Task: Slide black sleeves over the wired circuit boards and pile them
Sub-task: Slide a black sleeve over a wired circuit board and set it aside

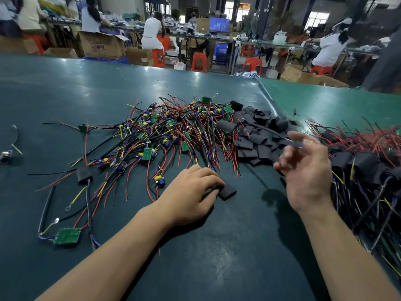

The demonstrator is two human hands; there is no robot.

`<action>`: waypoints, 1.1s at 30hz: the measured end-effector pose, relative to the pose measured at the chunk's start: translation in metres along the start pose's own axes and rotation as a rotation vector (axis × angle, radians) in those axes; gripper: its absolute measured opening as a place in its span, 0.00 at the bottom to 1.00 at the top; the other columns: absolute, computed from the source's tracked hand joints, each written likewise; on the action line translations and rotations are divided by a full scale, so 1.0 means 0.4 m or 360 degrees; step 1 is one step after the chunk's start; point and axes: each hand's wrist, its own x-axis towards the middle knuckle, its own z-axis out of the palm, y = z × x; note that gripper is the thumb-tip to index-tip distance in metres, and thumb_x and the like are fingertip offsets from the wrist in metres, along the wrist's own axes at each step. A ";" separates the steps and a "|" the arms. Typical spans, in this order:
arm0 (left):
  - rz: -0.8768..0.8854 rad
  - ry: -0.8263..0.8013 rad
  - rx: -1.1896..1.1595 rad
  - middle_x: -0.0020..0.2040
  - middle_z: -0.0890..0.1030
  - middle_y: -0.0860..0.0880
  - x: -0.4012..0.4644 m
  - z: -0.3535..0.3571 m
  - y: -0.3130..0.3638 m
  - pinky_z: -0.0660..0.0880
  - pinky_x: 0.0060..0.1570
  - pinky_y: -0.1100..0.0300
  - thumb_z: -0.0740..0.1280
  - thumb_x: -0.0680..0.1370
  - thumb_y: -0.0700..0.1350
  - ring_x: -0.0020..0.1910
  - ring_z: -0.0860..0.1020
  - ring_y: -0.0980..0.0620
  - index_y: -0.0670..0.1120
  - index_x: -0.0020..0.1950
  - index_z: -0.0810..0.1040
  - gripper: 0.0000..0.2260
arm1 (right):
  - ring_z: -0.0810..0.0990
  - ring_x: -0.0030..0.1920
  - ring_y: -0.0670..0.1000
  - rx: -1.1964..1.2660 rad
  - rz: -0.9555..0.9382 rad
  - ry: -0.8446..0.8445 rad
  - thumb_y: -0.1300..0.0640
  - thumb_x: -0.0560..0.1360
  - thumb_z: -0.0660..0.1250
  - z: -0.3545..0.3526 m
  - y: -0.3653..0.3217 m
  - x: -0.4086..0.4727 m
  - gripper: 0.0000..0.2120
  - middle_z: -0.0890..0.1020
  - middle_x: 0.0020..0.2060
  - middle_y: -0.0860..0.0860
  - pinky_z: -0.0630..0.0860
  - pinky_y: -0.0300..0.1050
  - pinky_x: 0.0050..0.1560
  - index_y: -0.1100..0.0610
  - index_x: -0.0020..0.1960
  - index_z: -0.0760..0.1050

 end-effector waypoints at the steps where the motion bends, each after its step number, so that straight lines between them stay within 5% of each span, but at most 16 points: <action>1: 0.0015 0.0030 0.0009 0.59 0.79 0.53 -0.001 0.000 -0.001 0.69 0.60 0.53 0.66 0.79 0.47 0.57 0.72 0.50 0.48 0.58 0.81 0.10 | 0.68 0.29 0.49 0.0093 0.0050 0.0039 0.56 0.77 0.57 0.001 -0.005 -0.001 0.09 0.70 0.28 0.49 0.70 0.42 0.31 0.55 0.43 0.74; 3: 0.0054 0.0012 -0.0075 0.62 0.78 0.51 -0.005 0.002 -0.003 0.68 0.63 0.52 0.68 0.78 0.46 0.63 0.72 0.51 0.46 0.52 0.81 0.07 | 0.65 0.27 0.49 0.0193 0.0116 0.0178 0.57 0.79 0.61 0.003 -0.009 -0.003 0.14 0.66 0.26 0.49 0.66 0.41 0.29 0.55 0.34 0.69; 6: 0.0095 -0.0100 -0.0215 0.66 0.77 0.52 -0.004 0.000 0.002 0.66 0.65 0.53 0.68 0.77 0.44 0.68 0.70 0.54 0.46 0.49 0.78 0.03 | 0.63 0.25 0.50 0.0069 0.0125 0.0248 0.54 0.81 0.62 0.005 -0.007 -0.001 0.15 0.66 0.24 0.50 0.65 0.40 0.27 0.56 0.37 0.69; 9: 0.0145 -0.0085 -0.0142 0.55 0.81 0.53 0.003 -0.004 0.003 0.70 0.57 0.48 0.69 0.78 0.50 0.57 0.74 0.50 0.47 0.47 0.77 0.07 | 0.67 0.24 0.50 0.0016 0.0193 0.0138 0.61 0.80 0.61 0.004 0.006 0.003 0.05 0.71 0.24 0.51 0.70 0.40 0.25 0.55 0.45 0.70; 13: 0.0154 0.0021 -0.0059 0.46 0.80 0.53 0.002 -0.013 -0.006 0.71 0.51 0.49 0.70 0.77 0.57 0.48 0.75 0.50 0.47 0.49 0.78 0.13 | 0.73 0.26 0.50 -0.0080 0.0194 0.0023 0.64 0.81 0.60 0.003 0.017 0.002 0.06 0.76 0.27 0.52 0.76 0.43 0.29 0.55 0.47 0.72; 20: 0.0076 0.0293 -0.0135 0.44 0.83 0.53 -0.006 -0.015 0.004 0.75 0.50 0.53 0.72 0.71 0.53 0.44 0.79 0.49 0.48 0.50 0.82 0.12 | 0.73 0.31 0.44 -0.0247 0.0164 -0.0028 0.43 0.72 0.68 0.001 0.018 -0.001 0.16 0.73 0.31 0.49 0.78 0.39 0.32 0.55 0.46 0.82; 27: -0.0137 0.0781 -0.0291 0.43 0.83 0.57 -0.004 -0.018 -0.002 0.77 0.48 0.55 0.76 0.69 0.46 0.42 0.81 0.56 0.49 0.49 0.83 0.10 | 0.82 0.32 0.51 0.0074 0.0164 0.0083 0.63 0.78 0.67 -0.009 0.012 0.009 0.01 0.81 0.30 0.51 0.80 0.40 0.36 0.61 0.47 0.77; 33: -0.0245 0.0936 -0.0469 0.46 0.83 0.55 0.000 -0.017 -0.010 0.76 0.49 0.64 0.77 0.69 0.42 0.46 0.81 0.59 0.45 0.54 0.80 0.15 | 0.84 0.35 0.53 0.0150 0.0095 0.0112 0.66 0.78 0.66 -0.009 0.000 0.009 0.04 0.82 0.34 0.54 0.81 0.41 0.39 0.60 0.47 0.78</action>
